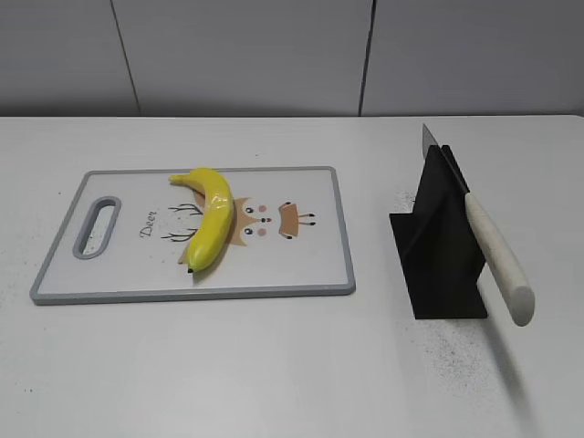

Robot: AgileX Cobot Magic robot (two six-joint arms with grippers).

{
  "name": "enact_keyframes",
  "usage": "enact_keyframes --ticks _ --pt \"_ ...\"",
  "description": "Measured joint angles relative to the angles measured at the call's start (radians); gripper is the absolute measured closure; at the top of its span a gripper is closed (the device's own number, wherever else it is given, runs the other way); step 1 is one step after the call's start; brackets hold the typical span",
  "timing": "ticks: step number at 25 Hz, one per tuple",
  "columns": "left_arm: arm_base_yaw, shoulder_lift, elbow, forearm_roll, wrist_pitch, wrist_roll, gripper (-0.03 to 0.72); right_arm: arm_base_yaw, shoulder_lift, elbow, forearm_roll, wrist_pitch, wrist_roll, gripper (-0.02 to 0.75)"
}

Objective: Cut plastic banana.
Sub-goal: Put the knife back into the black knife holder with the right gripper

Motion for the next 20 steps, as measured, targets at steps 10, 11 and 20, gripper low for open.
enact_keyframes --ticks 10,11,20 --pt "0.0 0.0 0.0 0.0 0.0 0.0 0.256 -0.016 0.0 0.0 0.0 0.0 0.0 0.148" --pt "0.0 0.0 0.0 0.0 0.0 0.0 0.258 -0.027 0.0 0.0 0.0 0.0 0.0 0.148" --pt "0.0 0.0 0.0 0.0 0.0 0.0 0.262 -0.094 0.0 0.0 0.0 0.001 0.0 0.149"
